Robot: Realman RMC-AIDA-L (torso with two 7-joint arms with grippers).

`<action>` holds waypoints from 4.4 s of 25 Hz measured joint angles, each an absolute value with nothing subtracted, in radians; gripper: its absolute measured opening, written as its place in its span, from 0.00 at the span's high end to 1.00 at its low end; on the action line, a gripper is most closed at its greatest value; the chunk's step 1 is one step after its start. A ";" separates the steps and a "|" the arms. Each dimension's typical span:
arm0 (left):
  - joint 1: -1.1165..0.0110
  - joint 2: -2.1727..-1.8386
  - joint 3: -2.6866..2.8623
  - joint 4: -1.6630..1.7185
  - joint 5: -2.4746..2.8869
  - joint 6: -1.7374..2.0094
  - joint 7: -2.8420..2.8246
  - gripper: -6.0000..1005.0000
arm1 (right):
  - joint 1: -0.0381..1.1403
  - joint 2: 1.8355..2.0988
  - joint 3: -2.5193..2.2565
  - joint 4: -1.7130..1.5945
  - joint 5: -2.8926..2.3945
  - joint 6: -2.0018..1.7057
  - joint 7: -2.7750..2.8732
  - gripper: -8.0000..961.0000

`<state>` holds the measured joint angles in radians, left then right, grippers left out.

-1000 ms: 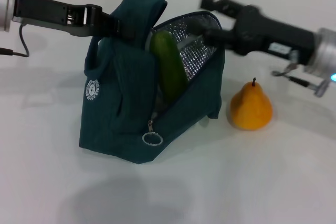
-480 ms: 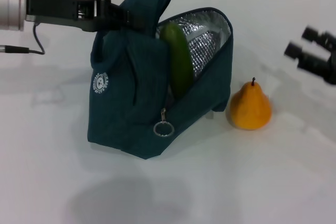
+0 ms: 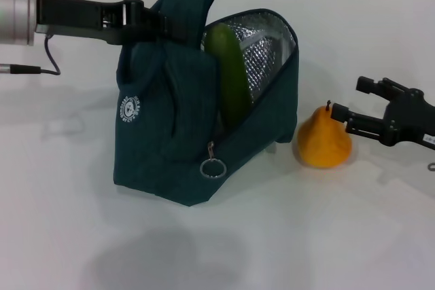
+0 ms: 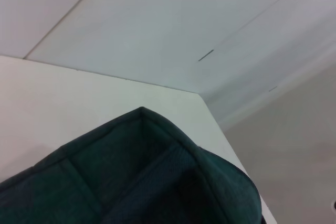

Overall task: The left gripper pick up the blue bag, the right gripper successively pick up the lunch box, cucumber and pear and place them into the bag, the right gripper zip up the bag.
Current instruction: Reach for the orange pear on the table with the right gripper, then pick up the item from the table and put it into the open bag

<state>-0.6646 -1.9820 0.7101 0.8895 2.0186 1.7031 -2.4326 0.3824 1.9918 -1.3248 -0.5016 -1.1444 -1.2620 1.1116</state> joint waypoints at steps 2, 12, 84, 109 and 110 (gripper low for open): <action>-0.662 -1.981 0.710 0.889 2.019 1.703 -2.431 0.96 | 0.389 1.997 -1.328 -0.502 -1.146 -1.262 1.085 0.09; -0.662 -1.978 0.710 0.889 2.019 1.703 -2.423 0.96 | 0.430 2.010 -1.334 -0.503 -1.184 -1.235 1.036 0.14; -0.636 -1.991 0.712 0.859 1.969 1.662 -2.395 0.95 | 0.623 2.014 -1.093 -0.541 -1.146 -1.502 1.199 0.95; -0.639 -1.992 0.711 0.851 1.966 1.660 -2.378 0.96 | 0.814 2.028 -1.460 -0.472 -1.050 -1.305 1.214 0.95; -0.638 -1.991 0.711 0.851 1.966 1.659 -2.378 0.96 | 0.808 2.028 -1.465 -0.476 -1.045 -1.307 1.217 0.95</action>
<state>-0.6383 -1.9912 0.7108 0.8514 1.9662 1.6594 -2.3777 0.8078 2.0277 -1.4653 -0.4758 -1.0452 -1.3069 1.2168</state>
